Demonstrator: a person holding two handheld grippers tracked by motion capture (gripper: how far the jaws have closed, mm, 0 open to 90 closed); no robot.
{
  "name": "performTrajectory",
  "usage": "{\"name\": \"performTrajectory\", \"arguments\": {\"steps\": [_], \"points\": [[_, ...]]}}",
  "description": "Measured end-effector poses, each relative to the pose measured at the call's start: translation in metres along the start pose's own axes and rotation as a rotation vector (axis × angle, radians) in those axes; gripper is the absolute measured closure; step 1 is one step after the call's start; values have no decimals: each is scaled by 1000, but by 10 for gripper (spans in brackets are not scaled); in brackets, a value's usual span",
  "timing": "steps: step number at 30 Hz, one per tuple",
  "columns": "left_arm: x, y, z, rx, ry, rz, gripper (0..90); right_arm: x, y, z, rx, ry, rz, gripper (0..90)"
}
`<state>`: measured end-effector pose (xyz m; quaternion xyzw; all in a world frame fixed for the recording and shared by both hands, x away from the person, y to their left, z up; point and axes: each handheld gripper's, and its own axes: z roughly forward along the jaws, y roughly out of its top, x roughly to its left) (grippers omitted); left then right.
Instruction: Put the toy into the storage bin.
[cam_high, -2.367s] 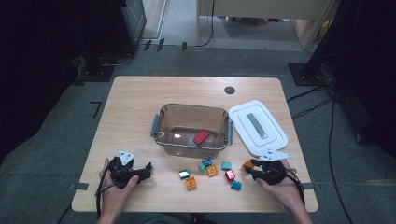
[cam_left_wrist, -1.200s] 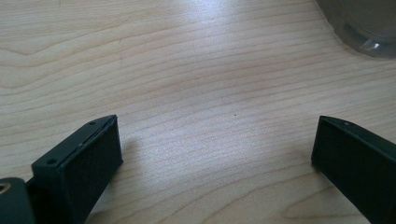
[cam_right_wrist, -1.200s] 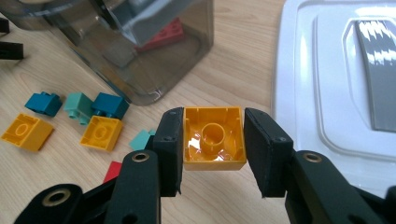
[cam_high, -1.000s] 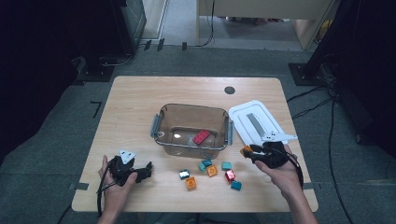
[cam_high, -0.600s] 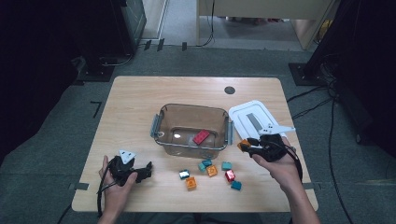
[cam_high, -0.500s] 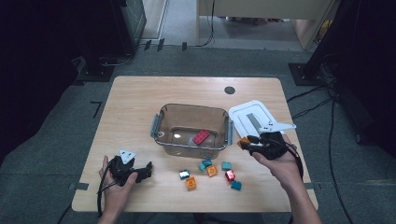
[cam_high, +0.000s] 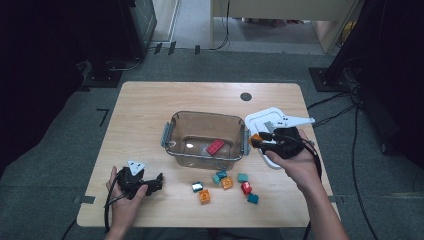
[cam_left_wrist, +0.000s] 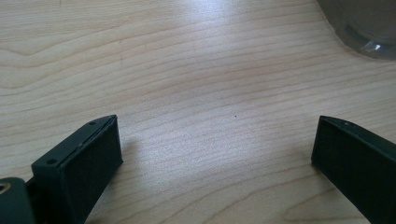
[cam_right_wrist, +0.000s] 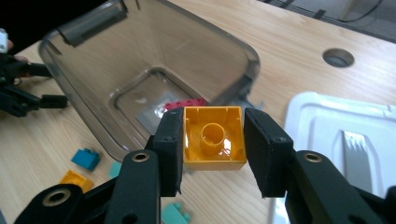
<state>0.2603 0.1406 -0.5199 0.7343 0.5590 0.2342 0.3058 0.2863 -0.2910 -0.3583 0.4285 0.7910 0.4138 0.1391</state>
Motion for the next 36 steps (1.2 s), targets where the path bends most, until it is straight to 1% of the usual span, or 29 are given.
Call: {"name": "performTrajectory", "arguments": {"steps": [3,5,6,11,12,17,22,26,28,32,34,36], "points": [[0,0,0,0,0,0,13,5,8,5,2,17,-21,603],[0,0,0,-2,0,-1,13,8,14,9,2,28,-23,603],[0,0,0,-1,0,-1,13,10,16,11,0,31,-35,603],[0,0,0,0,0,-1,13,20,27,25,1,65,-43,603],[0,0,0,0,0,0,13,23,29,29,5,73,-48,603],[0,0,0,-1,0,0,13,29,32,47,42,79,-56,603],[0,0,0,-2,0,0,13,32,33,65,80,77,-66,601],[0,0,0,-1,0,0,13,33,33,73,103,81,-68,590],[0,0,0,-1,1,0,13,34,32,75,106,86,-72,553],[0,0,0,-1,2,-1,13,35,32,74,94,98,-82,429],[0,0,0,-1,2,-1,13,35,32,72,86,103,-81,371],[0,0,0,-2,2,-1,13,35,31,67,74,118,-83,314]]}}
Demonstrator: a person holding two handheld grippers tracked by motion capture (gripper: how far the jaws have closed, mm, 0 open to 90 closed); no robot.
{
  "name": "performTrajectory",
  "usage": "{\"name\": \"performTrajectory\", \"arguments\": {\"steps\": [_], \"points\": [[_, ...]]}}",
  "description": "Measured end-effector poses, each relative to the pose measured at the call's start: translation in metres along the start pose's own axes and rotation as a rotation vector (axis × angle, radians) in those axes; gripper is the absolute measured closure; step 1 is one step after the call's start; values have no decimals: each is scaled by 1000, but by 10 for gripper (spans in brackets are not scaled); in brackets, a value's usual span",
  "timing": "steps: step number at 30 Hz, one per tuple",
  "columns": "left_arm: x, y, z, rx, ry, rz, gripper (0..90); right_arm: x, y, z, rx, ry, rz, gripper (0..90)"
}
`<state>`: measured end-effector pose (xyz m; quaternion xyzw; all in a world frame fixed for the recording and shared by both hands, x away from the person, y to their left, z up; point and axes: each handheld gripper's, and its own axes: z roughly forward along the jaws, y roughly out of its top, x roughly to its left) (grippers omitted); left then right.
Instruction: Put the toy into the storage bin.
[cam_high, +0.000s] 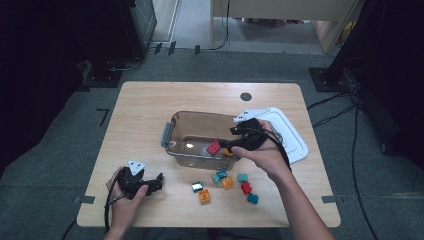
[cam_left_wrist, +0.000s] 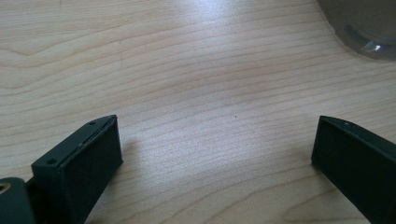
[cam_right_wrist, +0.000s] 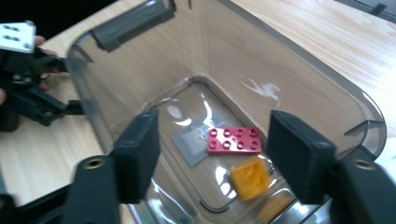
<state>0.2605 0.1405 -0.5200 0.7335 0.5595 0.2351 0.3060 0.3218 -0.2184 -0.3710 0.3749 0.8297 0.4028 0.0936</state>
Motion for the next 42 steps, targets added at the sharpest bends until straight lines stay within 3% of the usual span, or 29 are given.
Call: {"name": "performTrajectory", "arguments": {"steps": [7,11,18,27,42], "points": [[0,0,0,2,-1,-1,13,2,-6,-19,-15,11,-9,139],[0,0,0,1,0,0,13,0,-11,-30,-17,-26,10,29],[0,0,0,2,-1,0,13,-6,-25,-48,-36,-58,35,7],[0,0,0,4,-1,2,13,-11,-59,-56,-30,-90,67,0],[0,0,0,2,-1,0,13,-9,-112,-52,-69,-114,98,28]]}}
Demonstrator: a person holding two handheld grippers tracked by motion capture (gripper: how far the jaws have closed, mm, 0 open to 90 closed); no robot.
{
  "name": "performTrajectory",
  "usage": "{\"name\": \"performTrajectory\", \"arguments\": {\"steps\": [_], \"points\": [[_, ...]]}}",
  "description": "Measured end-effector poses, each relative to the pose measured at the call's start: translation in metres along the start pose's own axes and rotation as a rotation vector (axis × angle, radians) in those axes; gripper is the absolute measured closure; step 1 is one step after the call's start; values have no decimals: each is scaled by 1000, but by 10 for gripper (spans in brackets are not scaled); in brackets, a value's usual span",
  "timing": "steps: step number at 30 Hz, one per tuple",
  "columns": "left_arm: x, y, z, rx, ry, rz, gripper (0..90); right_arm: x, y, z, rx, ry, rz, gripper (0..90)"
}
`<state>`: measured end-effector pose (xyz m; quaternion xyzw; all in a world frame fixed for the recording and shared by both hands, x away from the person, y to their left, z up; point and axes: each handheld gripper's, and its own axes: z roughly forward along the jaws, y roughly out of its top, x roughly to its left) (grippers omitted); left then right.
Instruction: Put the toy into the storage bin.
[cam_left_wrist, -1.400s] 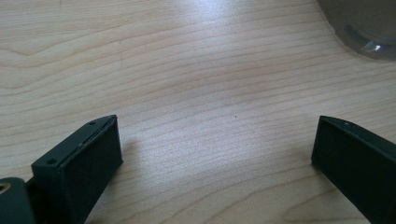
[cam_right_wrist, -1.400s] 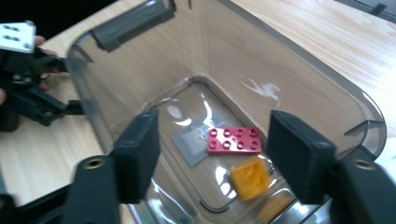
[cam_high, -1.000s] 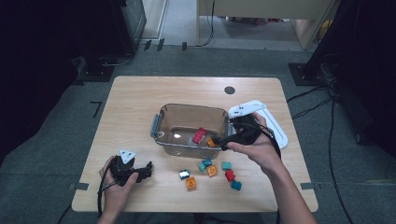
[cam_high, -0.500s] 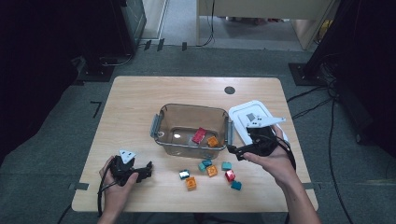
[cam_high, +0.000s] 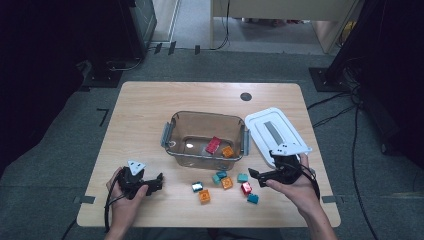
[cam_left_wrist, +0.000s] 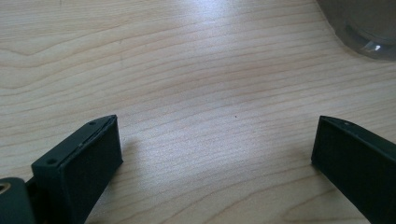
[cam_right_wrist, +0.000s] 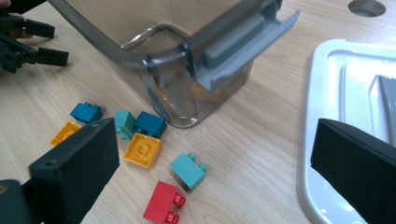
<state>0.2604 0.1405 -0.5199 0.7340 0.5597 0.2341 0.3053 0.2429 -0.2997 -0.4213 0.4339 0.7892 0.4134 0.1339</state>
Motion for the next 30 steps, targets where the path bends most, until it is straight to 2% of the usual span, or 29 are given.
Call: {"name": "performTrajectory", "arguments": {"steps": [4,7,10,13,20,24,26,30], "points": [[0,0,0,0,0,0,13,0,-14,4,7,-21,0,65],[0,0,0,0,0,1,13,-1,-23,4,-5,-30,5,132],[0,0,0,0,0,1,13,-2,-30,6,6,-57,5,165],[0,0,0,0,0,1,13,-1,-35,8,9,-38,6,234],[0,0,0,0,0,1,13,9,-49,12,24,7,-32,394],[0,0,0,0,0,0,13,9,-57,15,40,42,-23,432],[0,0,0,0,0,0,13,10,-60,17,47,47,-6,444],[0,0,0,0,0,0,13,16,-62,23,67,59,-7,454]]}}
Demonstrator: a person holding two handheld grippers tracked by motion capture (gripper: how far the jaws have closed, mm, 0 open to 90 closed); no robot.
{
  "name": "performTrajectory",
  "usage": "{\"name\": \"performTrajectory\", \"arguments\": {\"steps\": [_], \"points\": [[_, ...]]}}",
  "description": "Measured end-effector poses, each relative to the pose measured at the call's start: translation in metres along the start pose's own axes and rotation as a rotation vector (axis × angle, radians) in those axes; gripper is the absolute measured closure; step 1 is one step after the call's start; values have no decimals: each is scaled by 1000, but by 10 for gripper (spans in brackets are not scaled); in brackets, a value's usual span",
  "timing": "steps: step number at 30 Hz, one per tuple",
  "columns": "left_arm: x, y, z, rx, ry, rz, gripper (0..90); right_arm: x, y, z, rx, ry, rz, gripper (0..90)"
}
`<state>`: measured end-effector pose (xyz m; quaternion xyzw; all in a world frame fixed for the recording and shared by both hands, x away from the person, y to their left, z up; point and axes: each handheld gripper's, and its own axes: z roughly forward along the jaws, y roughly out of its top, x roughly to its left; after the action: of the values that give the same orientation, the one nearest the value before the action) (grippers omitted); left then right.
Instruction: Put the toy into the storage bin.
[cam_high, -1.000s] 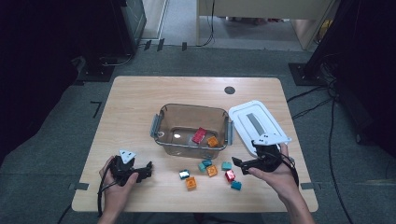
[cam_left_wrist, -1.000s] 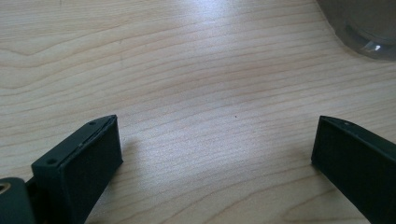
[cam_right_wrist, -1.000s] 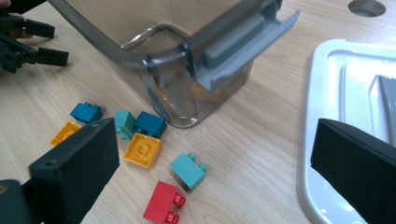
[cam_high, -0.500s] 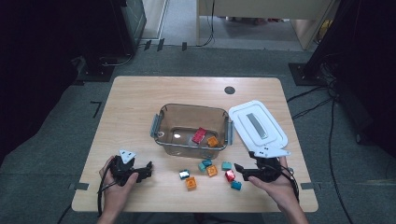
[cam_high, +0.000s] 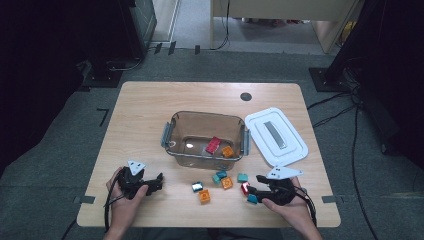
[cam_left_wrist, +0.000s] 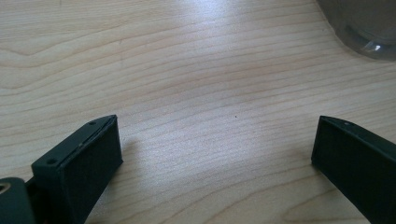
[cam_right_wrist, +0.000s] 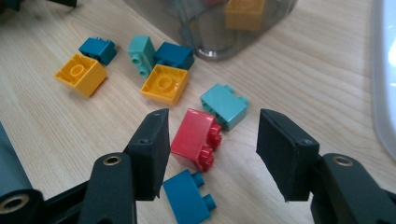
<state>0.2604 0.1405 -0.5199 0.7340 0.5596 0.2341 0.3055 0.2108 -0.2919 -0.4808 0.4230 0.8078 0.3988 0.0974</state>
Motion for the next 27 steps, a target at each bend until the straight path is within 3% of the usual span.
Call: {"name": "performTrajectory", "arguments": {"steps": [5,12,17,27], "points": [[0,0,0,0,0,0,13,4,-2,10,47,-11,22,487],[0,0,0,0,0,0,13,10,-4,20,92,-23,4,570],[0,0,0,0,0,0,13,8,-4,18,84,-33,5,680],[0,0,0,0,0,0,13,-5,-2,7,48,-28,43,687]]}}
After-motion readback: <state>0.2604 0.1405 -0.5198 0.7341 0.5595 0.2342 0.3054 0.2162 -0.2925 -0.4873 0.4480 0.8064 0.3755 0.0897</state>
